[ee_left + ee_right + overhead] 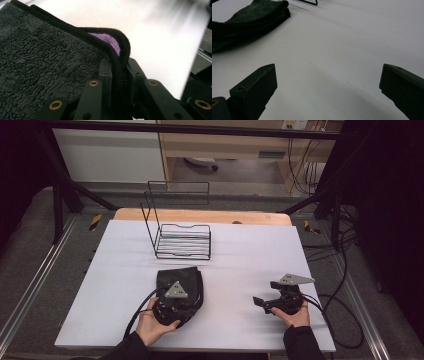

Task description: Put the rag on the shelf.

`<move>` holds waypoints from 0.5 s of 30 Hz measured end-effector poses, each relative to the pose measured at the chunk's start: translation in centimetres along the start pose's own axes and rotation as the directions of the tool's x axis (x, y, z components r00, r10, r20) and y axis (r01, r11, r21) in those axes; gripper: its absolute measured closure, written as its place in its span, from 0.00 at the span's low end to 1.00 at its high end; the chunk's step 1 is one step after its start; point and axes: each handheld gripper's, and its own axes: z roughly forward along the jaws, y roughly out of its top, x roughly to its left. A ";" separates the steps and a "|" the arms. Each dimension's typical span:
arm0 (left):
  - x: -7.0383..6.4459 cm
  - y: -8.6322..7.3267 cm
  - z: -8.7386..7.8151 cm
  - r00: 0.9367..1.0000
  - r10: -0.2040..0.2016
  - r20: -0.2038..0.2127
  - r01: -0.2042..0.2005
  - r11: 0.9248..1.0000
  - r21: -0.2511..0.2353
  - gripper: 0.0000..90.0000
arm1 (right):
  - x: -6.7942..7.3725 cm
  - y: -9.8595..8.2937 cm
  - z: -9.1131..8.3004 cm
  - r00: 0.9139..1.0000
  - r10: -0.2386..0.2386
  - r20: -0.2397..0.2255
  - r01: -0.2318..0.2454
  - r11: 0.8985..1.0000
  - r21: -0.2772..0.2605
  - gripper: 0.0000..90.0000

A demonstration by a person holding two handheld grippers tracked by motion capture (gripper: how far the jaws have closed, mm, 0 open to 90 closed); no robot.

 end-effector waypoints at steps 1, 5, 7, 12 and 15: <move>-0.1 -0.1 0.1 1.000 0.002 0.003 -0.002 1.000 0.005 0.85 | 0.0 0.0 0.0 1.000 0.001 0.000 -0.001 1.000 0.000 0.02; -0.1 -0.4 0.3 1.000 -0.015 0.010 0.015 1.000 0.019 0.79 | 0.0 0.0 0.0 1.000 0.002 0.003 -0.002 1.000 0.002 0.03; -0.1 -0.5 -0.1 1.000 -0.015 0.014 0.015 1.000 0.000 0.71 | 0.1 0.0 0.0 1.000 0.007 0.002 -0.007 1.000 -0.001 0.03; 0.4 -1.1 -2.5 0.999 -0.018 -0.033 0.016 0.999 -0.049 0.46 | 0.3 0.1 0.1 1.000 0.012 0.008 -0.012 1.000 -0.008 0.05; 1.5 -2.3 -3.8 0.992 -0.061 -0.110 0.056 0.997 -0.046 0.42 | 0.5 0.3 0.3 1.000 0.004 0.012 -0.004 1.000 -0.016 0.07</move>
